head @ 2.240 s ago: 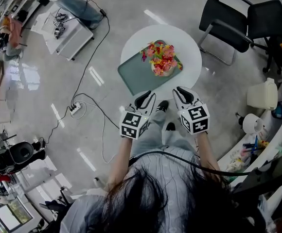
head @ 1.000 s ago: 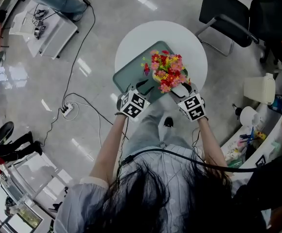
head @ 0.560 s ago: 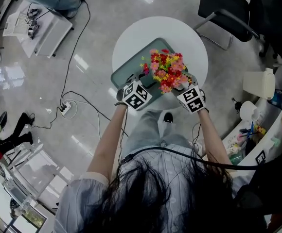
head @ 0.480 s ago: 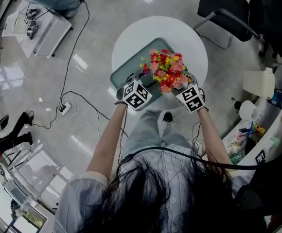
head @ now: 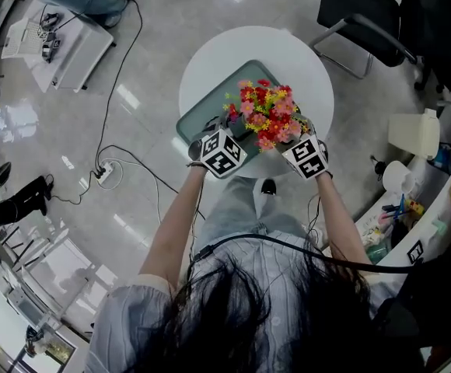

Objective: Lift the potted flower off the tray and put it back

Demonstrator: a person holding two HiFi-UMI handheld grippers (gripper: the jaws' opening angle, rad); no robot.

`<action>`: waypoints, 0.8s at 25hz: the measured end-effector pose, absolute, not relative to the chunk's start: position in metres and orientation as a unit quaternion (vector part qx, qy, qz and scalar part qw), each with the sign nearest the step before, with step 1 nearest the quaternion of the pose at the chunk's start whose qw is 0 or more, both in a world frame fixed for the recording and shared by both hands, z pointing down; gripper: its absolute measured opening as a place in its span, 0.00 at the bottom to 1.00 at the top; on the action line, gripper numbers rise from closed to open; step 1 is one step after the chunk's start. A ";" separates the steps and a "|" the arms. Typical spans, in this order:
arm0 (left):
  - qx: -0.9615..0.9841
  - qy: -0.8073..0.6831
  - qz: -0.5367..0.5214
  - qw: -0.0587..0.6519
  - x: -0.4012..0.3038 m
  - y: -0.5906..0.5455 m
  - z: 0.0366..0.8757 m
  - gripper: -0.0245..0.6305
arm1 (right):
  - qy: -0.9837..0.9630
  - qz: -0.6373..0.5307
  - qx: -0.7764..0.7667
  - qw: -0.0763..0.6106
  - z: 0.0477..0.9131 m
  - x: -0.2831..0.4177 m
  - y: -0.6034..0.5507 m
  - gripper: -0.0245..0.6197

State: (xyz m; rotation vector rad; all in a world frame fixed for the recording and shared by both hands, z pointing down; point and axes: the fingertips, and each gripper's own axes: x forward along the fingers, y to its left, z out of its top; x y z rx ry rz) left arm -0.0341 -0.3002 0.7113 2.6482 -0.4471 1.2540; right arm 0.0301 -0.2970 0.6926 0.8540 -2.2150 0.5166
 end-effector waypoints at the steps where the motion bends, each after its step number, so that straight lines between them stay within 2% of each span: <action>1: 0.889 -0.152 0.424 0.087 -0.034 -0.300 0.711 0.38 | -0.854 0.198 0.331 0.349 0.692 0.030 -0.297 0.57; 20: 0.892 -0.207 0.401 0.022 -0.036 -0.290 0.640 0.38 | -0.867 0.146 0.347 0.326 0.623 0.030 -0.288 0.56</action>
